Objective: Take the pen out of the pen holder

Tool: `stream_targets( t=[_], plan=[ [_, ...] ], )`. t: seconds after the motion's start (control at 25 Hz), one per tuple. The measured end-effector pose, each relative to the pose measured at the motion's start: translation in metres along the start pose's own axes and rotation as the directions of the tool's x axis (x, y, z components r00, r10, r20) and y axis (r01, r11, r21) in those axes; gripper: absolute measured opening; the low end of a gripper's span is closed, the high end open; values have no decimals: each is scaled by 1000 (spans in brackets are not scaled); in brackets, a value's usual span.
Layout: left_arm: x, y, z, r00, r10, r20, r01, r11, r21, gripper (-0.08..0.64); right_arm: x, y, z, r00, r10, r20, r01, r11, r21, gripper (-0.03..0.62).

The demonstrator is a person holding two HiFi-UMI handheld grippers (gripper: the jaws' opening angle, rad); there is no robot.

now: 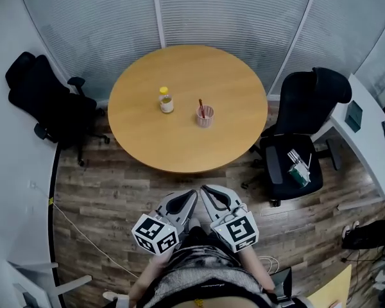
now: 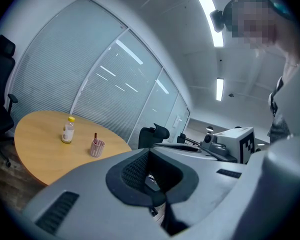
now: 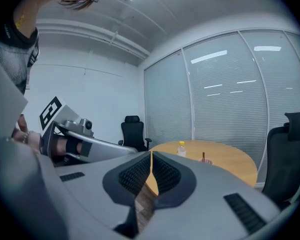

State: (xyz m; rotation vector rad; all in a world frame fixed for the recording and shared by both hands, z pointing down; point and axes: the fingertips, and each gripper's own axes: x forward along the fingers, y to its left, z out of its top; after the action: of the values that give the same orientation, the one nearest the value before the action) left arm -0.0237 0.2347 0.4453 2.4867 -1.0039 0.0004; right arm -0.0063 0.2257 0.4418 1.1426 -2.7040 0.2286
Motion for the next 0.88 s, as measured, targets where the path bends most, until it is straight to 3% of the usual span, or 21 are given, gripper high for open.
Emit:
stream_targets(
  t=[0.56,0.88],
  plan=[
    [-9,34,4,1000,25,7,-25,999,-34,3,29,5,-4,1000,-11,-19,11,1000,10,26],
    [15,53,14,999,42,19,-41,998,-48,3,48,-21,-1,1000,7,-18,-7,1000,6,26]
  ],
)
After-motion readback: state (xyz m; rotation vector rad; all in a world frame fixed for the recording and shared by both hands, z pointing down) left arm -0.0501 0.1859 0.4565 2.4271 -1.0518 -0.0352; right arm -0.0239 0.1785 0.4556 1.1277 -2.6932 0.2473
